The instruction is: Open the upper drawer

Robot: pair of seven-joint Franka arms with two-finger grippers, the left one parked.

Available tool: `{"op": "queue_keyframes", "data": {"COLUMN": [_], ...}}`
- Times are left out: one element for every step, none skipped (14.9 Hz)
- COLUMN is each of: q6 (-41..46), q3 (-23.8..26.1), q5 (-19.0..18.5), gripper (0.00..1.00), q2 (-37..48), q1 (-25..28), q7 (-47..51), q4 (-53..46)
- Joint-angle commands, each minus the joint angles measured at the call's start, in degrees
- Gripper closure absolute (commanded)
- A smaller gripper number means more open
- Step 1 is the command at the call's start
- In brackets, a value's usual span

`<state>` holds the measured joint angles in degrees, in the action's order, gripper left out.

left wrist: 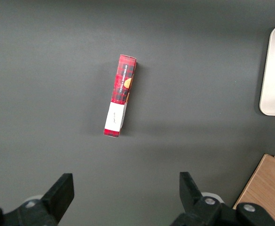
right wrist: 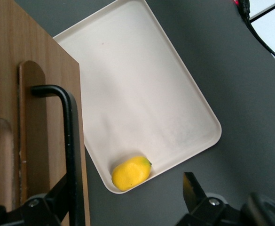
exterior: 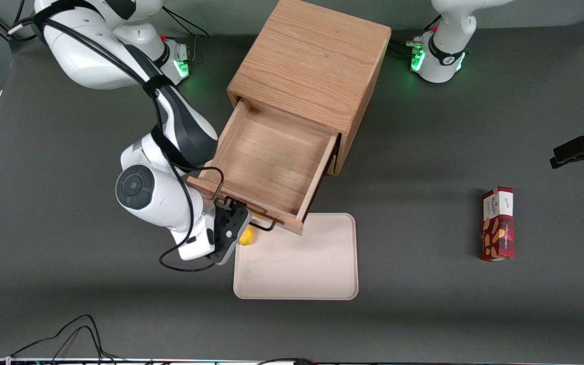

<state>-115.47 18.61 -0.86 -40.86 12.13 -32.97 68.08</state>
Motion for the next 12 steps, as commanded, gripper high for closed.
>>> {"op": "queue_keyframes", "data": {"q6": [1.6, 1.6, 1.7, 2.8, 3.9, 5.3, 7.4, 9.6, 11.4, 13.0, 14.7, 16.2], "q3": [-0.4, -0.4, -0.4, -0.3, -0.2, -0.1, 0.1, 0.2, 0.2, 0.3, 0.3, 0.3], "q5": [-1.4, -1.4, -1.4, -1.4, -1.3, -1.3, -1.1, -0.9, -0.8, -0.6, 0.2, 1.3], "gripper": [0.0, 0.0, 0.0, 0.0, 0.0, 0.0, 0.0, 0.0, 0.0, 0.0, 0.0, 0.0], "q2": [-1.9, -1.9, -1.9, -1.8, -1.2, -0.5, 0.2, 1.1, 2.5, 3.9, 5.5, 7.6], "q1": [0.8, 0.8, 0.8, 0.8, 0.9, 0.9, 0.9, 0.9, 0.9, 0.7, 0.4, 0.0], "q7": [-1.0, -1.0, -1.0, -0.9, -0.8, -0.6, -0.3, -0.1, 0.1, 0.1, 0.2, 0.3], "q4": [-3.7, -3.7, -3.7, -4.1, -4.1, -4.4, -5.3, -5.9, -6.0, -5.9, -5.9, -5.9]}}
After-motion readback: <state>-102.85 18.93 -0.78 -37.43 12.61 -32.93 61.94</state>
